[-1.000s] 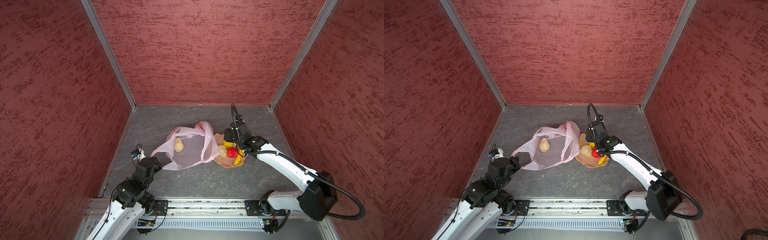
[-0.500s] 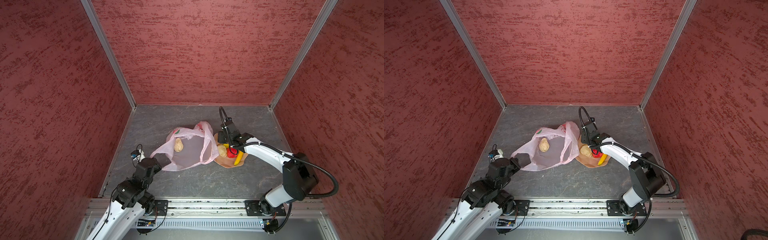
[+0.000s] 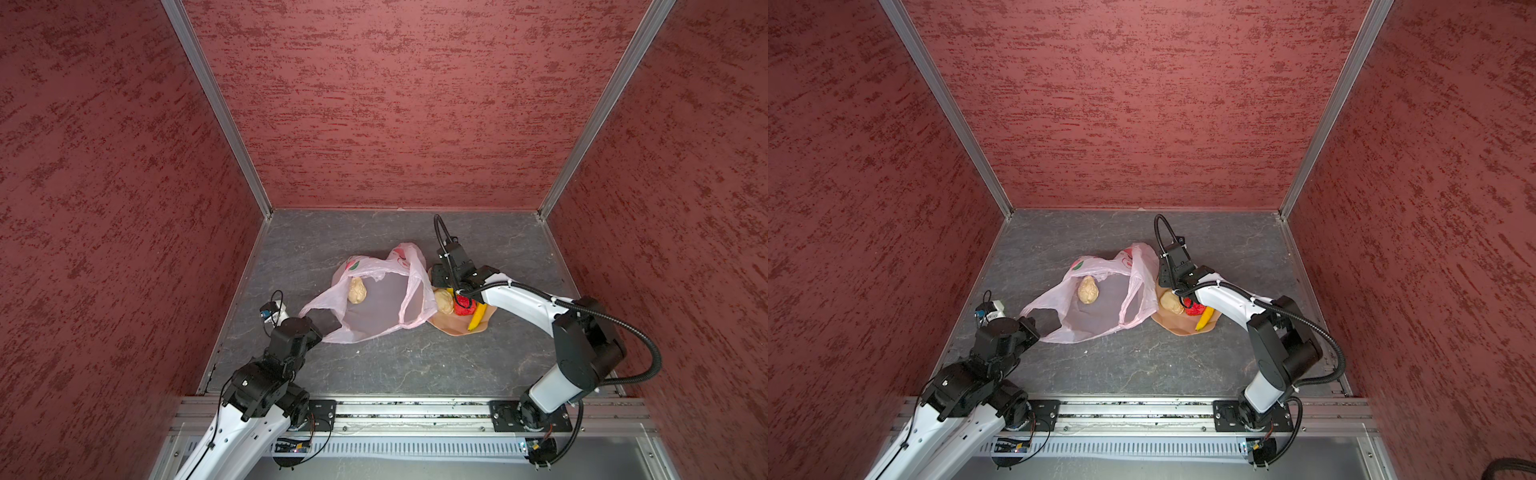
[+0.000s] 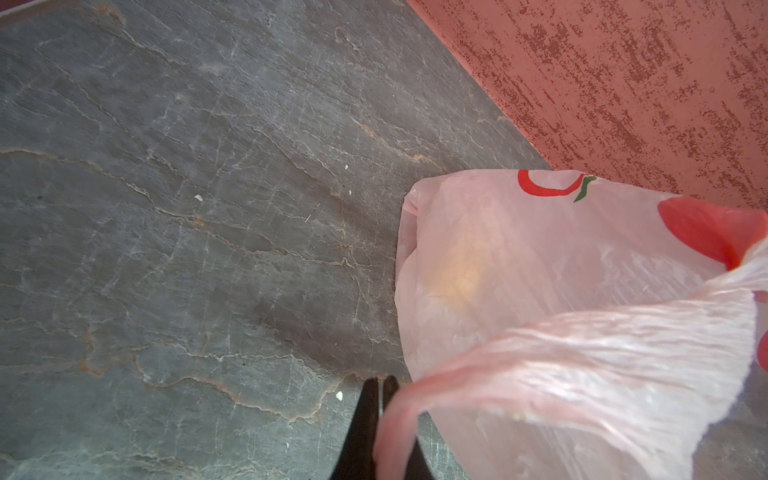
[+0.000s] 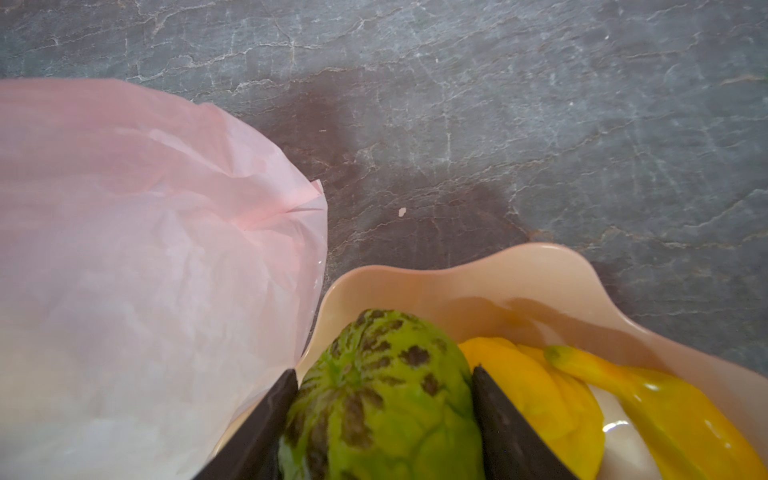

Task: Take the fake fruits out of the plastic bag
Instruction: 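Carry the green fruit over the peach bowl and lower it, then open the right gripper to release the green fruit into the bowl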

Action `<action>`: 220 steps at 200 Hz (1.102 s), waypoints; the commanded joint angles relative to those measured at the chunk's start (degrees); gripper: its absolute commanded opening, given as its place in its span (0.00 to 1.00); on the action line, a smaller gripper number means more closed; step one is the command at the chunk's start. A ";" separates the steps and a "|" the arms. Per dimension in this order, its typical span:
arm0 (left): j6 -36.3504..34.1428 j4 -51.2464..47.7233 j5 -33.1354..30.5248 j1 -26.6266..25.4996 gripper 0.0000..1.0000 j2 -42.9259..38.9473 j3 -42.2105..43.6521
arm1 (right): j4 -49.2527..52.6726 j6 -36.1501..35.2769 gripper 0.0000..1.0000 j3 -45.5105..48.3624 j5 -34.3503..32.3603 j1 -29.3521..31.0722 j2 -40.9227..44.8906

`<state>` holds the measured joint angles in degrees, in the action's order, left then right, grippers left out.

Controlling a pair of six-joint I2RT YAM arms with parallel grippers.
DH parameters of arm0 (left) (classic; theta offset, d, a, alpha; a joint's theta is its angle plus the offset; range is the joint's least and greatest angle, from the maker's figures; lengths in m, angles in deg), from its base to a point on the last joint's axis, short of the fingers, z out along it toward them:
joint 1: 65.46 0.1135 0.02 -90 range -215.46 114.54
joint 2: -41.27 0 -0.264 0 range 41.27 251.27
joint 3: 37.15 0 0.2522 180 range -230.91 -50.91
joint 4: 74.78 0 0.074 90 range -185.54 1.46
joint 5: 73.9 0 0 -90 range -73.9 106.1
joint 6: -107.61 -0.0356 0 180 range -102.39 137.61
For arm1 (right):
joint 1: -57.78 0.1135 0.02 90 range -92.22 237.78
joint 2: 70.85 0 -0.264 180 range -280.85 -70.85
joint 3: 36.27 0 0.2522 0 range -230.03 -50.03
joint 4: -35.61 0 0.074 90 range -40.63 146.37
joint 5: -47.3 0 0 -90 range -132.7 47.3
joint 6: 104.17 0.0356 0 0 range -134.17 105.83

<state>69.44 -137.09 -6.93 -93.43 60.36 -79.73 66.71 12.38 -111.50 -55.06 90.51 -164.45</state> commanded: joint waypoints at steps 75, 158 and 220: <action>0.02 -1.06 -0.97 0.22 0.08 -1.07 -0.76 | -1.73 0.31 0.62 -0.95 1.35 -0.39 -1.66; -0.16 -1.54 -0.97 0.22 0.08 -1.07 -1.33 | -1.90 0.34 0.70 -1.02 1.39 -0.43 -2.29; -0.23 -1.37 -0.71 0.19 0.08 -1.07 -1.05 | -1.54 0.25 0.74 -1.26 1.49 -0.40 -2.20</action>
<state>69.44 -137.86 -6.97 -93.38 59.93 -79.75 66.21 12.47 -111.48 -54.23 90.51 -166.37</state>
